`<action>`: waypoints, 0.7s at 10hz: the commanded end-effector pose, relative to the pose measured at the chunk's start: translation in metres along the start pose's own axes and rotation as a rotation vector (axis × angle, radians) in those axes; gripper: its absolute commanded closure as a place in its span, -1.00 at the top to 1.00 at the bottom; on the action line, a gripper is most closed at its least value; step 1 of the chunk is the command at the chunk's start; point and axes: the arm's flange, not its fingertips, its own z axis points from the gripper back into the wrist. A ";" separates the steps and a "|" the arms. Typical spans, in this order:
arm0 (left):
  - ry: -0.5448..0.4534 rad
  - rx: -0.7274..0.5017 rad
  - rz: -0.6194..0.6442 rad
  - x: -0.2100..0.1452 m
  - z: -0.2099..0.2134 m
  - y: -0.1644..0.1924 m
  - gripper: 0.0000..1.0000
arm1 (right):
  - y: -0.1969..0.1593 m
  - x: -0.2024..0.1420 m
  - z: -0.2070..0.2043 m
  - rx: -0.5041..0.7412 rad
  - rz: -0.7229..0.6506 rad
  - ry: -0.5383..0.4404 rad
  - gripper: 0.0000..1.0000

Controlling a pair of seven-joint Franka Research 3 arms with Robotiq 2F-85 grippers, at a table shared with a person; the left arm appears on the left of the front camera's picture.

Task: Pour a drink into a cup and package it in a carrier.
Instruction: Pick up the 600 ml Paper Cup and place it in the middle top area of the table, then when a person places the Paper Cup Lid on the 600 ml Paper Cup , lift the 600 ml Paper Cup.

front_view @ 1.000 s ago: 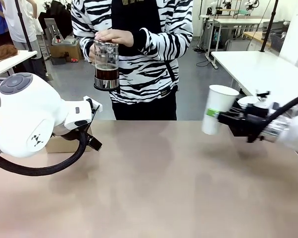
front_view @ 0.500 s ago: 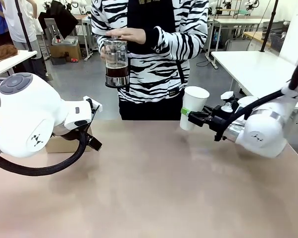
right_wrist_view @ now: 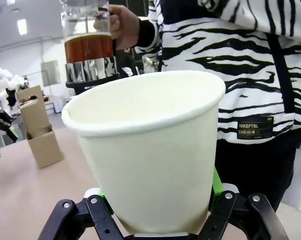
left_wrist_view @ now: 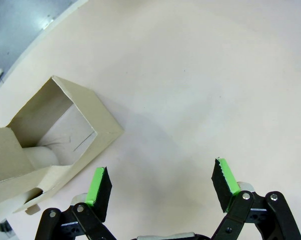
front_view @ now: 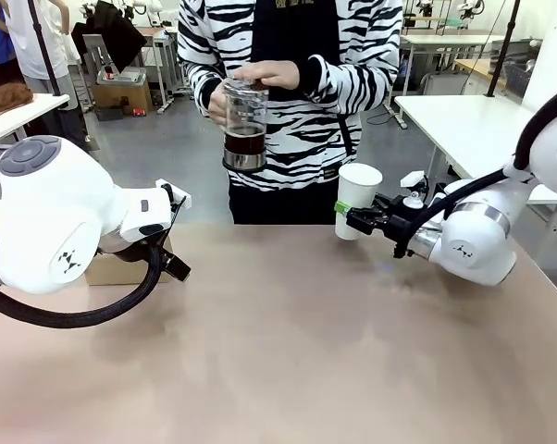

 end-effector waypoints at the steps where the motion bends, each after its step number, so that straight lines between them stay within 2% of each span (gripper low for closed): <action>1: -0.002 -0.002 0.002 0.000 0.000 0.001 1.00 | 0.005 0.000 0.001 -0.001 -0.012 0.001 0.60; 7: -0.002 -0.002 0.002 0.000 0.000 0.001 1.00 | 0.005 0.000 0.001 -0.001 -0.012 0.001 0.60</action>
